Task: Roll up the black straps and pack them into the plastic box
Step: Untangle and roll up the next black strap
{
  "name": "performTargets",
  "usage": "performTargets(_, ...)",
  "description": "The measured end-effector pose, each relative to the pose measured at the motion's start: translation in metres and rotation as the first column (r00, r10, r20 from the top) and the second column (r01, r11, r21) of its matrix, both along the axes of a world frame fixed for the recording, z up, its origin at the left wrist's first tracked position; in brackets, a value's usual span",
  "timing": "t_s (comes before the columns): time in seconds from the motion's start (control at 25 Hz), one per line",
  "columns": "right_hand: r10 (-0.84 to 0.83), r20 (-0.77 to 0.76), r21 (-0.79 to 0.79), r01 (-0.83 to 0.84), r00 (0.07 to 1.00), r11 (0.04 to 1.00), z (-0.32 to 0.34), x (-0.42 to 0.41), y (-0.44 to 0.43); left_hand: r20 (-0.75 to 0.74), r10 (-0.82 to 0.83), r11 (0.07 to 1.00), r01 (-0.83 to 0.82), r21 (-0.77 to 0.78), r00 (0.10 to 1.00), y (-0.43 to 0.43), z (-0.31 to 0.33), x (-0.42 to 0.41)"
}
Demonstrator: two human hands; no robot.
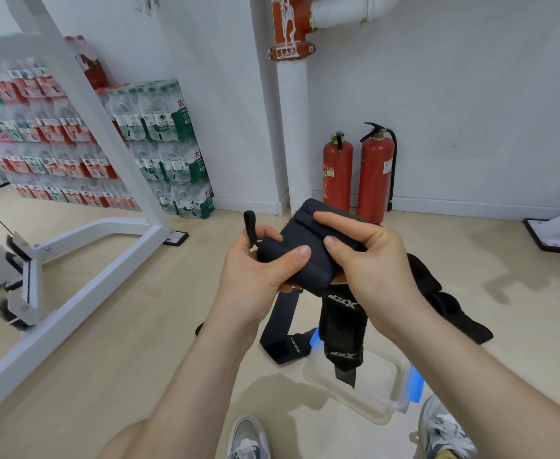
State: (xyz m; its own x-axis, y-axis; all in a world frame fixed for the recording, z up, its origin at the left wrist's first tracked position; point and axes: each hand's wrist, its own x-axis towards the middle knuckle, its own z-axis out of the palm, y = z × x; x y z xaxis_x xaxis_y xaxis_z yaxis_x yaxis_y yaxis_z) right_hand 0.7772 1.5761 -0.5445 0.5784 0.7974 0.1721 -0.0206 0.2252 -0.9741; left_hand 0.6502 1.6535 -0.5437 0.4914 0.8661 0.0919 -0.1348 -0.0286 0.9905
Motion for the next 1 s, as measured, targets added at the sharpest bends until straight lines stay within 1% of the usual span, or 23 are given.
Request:
performTargets(0.08,-0.007,0.091,-0.009,0.008,0.996,1.000,-0.003,-0.001,0.001,-0.016,0.039,0.999,-0.039,0.006,0.999,-0.003,-0.001,0.002)
performTargets(0.12,0.007,0.111,-0.019,-0.005,0.994,1.000,-0.004,-0.001,0.002,-0.018,0.053,0.999,-0.053,0.014,0.998,-0.003,-0.002,0.002)
performTargets(0.24,0.127,0.050,-0.047,-0.125,0.991,0.991,-0.001,0.003,0.001,0.003,0.083,0.996,-0.083,0.027,0.997,-0.005,-0.003,0.001)
performTargets(0.32,0.199,0.069,-0.064,-0.194,0.978,0.979,0.000,0.007,-0.001,0.015,0.082,0.996,-0.083,0.014,0.996,-0.006,-0.005,0.002)
performTargets(0.4,0.241,0.061,-0.076,-0.236,0.969,0.969,0.001,0.008,-0.003,0.022,0.067,0.997,-0.066,-0.029,0.998,-0.005,-0.008,0.002)
performTargets(0.48,0.263,0.005,-0.065,-0.262,0.965,0.963,0.001,0.009,-0.002,0.043,-0.022,0.996,0.026,-0.083,0.999,0.000,-0.009,-0.002)
performTargets(0.52,0.277,-0.043,-0.046,-0.279,0.960,0.959,0.002,0.012,-0.001,0.074,-0.116,0.986,0.124,-0.108,0.990,0.004,-0.009,-0.005)
performTargets(0.6,0.332,-0.168,0.026,-0.332,0.928,0.943,0.007,0.018,-0.002,0.192,-0.337,0.921,0.365,-0.138,0.922,0.011,-0.008,-0.015)
performTargets(0.64,0.366,-0.214,0.055,-0.363,0.906,0.930,0.010,0.021,-0.003,0.239,-0.409,0.885,0.447,-0.133,0.881,0.013,-0.006,-0.019)
performTargets(0.68,0.396,-0.241,0.066,-0.391,0.886,0.918,0.011,0.022,-0.004,0.269,-0.436,0.869,0.480,-0.121,0.859,0.015,-0.006,-0.020)
performTargets(0.8,0.430,-0.260,0.049,-0.433,0.865,0.900,0.010,0.017,-0.006,0.310,-0.397,0.896,0.438,-0.071,0.864,0.018,-0.008,-0.016)
performTargets(0.92,0.363,-0.242,-0.005,-0.375,0.900,0.927,0.009,0.013,-0.005,0.301,-0.299,0.944,0.327,-0.047,0.906,0.017,-0.010,-0.009)
performTargets(1.0,0.317,-0.246,-0.040,-0.336,0.916,0.941,0.008,0.013,-0.005,0.264,-0.258,0.961,0.275,-0.032,0.929,0.016,-0.008,-0.008)
